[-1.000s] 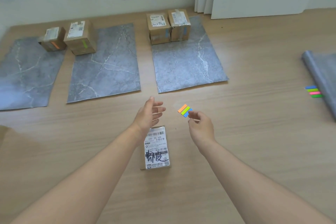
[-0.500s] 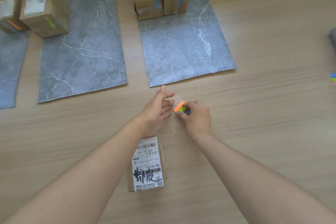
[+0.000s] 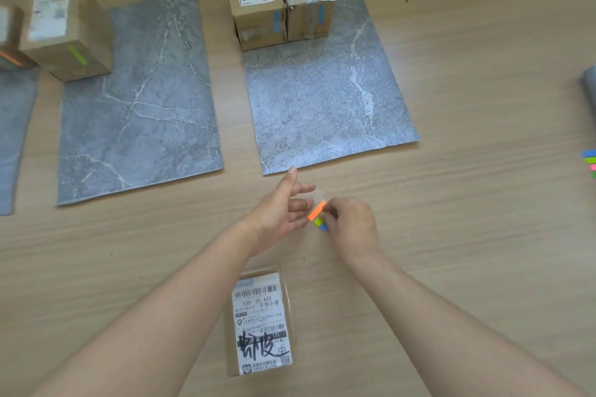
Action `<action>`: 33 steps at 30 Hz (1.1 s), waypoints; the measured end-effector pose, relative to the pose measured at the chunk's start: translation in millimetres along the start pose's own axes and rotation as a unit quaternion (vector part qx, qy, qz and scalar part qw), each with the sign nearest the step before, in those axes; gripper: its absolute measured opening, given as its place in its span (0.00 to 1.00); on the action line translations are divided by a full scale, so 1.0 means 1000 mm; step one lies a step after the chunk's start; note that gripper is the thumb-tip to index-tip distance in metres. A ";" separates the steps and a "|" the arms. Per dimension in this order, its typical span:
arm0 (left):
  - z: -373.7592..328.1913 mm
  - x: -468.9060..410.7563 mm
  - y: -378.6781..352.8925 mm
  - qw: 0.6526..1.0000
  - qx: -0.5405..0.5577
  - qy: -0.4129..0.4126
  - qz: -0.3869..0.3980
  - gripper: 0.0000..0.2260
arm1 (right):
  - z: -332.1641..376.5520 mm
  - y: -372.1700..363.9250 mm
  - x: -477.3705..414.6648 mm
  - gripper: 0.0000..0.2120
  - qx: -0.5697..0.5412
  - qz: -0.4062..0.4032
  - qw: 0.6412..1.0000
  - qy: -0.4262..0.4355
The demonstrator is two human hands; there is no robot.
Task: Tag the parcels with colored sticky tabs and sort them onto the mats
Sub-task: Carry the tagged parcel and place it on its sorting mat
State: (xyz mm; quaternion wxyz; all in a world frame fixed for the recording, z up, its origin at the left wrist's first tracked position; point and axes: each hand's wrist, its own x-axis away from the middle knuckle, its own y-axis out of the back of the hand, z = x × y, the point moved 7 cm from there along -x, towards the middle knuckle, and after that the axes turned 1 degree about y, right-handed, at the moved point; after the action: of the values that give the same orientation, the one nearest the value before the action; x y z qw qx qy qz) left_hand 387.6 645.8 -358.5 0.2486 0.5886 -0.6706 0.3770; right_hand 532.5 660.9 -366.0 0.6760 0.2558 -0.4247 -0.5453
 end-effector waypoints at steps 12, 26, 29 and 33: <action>0.001 0.002 -0.005 1.000 -0.001 -0.001 -0.003 0.31 | 0.011 -0.005 0.007 0.04 0.029 -0.011 0.991 0.132; 0.002 0.004 -0.013 0.999 -0.033 -0.014 -0.006 0.30 | -0.001 -0.004 -0.005 0.07 -0.015 0.036 0.992 0.117; 0.001 0.003 -0.012 0.999 -0.031 -0.011 -0.009 0.30 | -0.001 -0.006 -0.005 0.06 -0.024 0.034 0.992 0.123; 0.000 0.004 -0.012 0.999 -0.029 -0.007 -0.014 0.30 | -0.005 -0.005 -0.004 0.06 -0.028 0.022 0.990 0.138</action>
State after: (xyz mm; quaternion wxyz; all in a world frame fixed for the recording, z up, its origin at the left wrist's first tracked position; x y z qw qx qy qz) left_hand 398.5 643.1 -353.0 0.2657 0.5932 -0.6746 0.3499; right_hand 533.7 662.6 -373.4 0.7469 0.3002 -0.3172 -0.5015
